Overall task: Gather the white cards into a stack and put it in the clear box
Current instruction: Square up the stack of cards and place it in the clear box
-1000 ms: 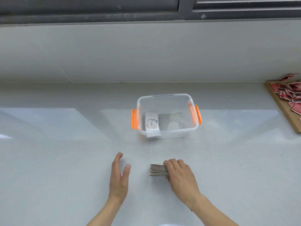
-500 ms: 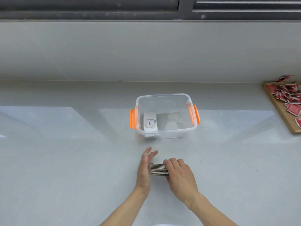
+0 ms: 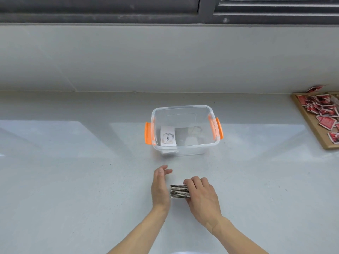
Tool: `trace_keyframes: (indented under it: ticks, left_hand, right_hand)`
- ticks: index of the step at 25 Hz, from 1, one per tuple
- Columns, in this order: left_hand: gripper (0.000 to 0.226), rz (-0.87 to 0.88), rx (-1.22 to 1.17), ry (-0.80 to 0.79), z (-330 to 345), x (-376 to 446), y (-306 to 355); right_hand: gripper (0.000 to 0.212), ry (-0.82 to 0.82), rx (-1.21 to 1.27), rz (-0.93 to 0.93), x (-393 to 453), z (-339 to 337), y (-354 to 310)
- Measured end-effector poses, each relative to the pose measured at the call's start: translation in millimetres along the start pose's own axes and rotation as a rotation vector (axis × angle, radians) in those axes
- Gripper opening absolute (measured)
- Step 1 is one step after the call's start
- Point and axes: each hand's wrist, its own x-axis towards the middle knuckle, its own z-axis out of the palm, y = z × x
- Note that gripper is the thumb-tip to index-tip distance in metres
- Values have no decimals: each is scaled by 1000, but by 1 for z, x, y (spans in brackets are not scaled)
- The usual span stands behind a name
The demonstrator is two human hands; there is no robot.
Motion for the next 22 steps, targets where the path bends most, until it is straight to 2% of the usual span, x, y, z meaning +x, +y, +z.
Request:
trace_keyframes:
  ticks: [4, 7, 11, 13, 15, 16, 19, 22]
  left_hand:
    - [33, -16, 169, -76, 22, -19, -10]
    - [35, -102, 94, -101, 16, -10, -2]
    - [32, -149, 31, -143, 13, -11, 8]
    - [33, -86, 82, -206, 5, -15, 16]
    - [43, 19, 189, -284, -1, -22, 26]
    - [48, 74, 258, -310, -1, -27, 30]
    - [46, 288, 474, -284, 7, -45, 30]
    - [38, 487, 615, -242, 11, -55, 25]
  right_hand:
    - [50, -6, 14, -22, 0, -1, 1]
    - [56, -1, 17, -44, 0, -2, 3]
    - [43, -41, 82, -41, 5, -7, 9]
    - [37, -99, 438, 100, 7, -13, 12]
    - [34, -165, 866, 249, 4, -20, 10]
    - [35, -163, 970, 272, 0, -21, 7]
    - [29, -110, 999, 270, -12, -19, -7]
    - [33, 2, 958, 233, -17, -18, -14]
